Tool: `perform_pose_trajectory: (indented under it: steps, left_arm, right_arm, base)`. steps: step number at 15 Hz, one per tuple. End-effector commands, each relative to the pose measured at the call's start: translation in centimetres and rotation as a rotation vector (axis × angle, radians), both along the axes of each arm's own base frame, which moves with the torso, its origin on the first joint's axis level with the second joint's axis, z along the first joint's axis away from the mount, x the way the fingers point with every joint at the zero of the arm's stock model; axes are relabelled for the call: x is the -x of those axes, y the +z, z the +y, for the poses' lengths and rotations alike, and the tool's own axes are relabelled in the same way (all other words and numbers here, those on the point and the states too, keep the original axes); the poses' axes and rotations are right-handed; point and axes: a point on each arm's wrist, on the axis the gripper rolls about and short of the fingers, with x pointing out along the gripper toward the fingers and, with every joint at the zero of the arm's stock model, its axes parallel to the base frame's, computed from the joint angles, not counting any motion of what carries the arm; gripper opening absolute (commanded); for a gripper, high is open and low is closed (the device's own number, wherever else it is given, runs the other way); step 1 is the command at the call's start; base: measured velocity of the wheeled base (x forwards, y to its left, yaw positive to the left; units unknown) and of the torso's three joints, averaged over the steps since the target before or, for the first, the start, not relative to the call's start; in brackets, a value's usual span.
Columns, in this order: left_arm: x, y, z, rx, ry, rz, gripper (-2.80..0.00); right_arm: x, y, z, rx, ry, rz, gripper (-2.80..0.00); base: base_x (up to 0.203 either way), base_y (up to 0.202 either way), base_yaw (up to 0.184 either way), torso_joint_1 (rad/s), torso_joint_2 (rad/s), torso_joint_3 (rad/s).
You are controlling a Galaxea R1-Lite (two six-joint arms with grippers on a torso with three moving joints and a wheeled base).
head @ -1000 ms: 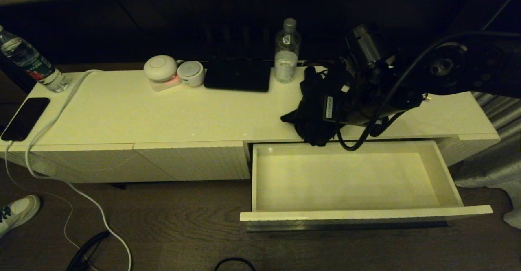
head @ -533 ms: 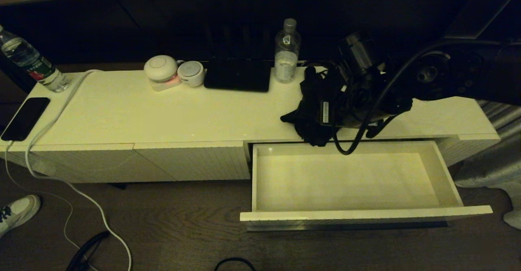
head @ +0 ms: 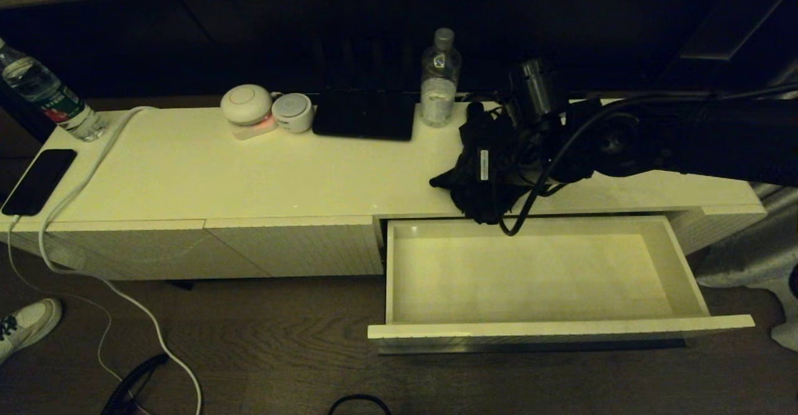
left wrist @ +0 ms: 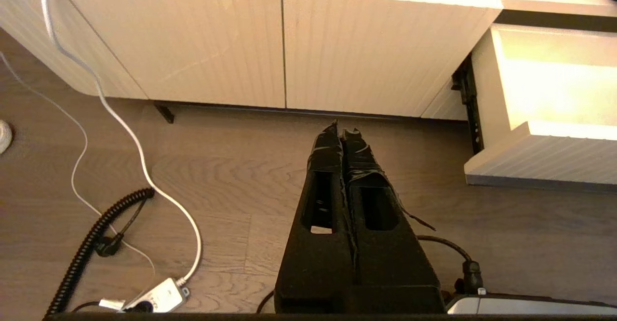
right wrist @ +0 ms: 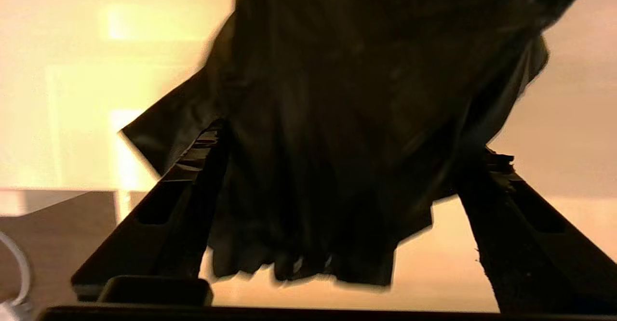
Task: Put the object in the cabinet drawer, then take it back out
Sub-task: Put the umbrella in the drawer
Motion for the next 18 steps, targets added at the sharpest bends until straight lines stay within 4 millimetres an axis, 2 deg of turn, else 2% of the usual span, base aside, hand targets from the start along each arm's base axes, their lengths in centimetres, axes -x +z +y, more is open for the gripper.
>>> perform_pose_trajectory:
  steps: [1,10,11,15,18]
  left_arm:
    - [0.0,0.0,0.0,0.001,0.001,-0.002,-2.8]
    - [0.0,0.0,0.0,0.001,0.001,-0.002,-2.8]
    - [0.0,0.0,0.0,0.001,0.001,-0.001,-2.8]
    - [0.0,0.0,0.0,0.001,0.001,0.0,-2.8]
    - [0.0,0.0,0.0,0.001,0.001,-0.001,-2.8]
  right_arm:
    - [-0.5,-0.8,0.1,0.011,-0.007,0.015,0.0]
    - [-1.1,-2.3,0.4,0.037,-0.005,0.054,0.0]
    - [-1.1,-2.3,0.4,0.036,-0.005,0.053,-2.8]
    - [-1.2,-2.9,0.6,0.038,0.002,0.083,-2.8]
    - [-0.6,-2.1,0.7,0.026,0.008,0.073,-2.8]
  base:
    - [0.0,0.0,0.0,0.0,0.0,0.0]
    - [0.0,0.0,0.0,0.0,0.0,0.0]
    - [0.0,0.0,0.0,0.0,0.0,0.0]
    - [0.0,0.0,0.0,0.0,0.0,0.0]
    - [0.0,0.0,0.0,0.0,0.0,0.0]
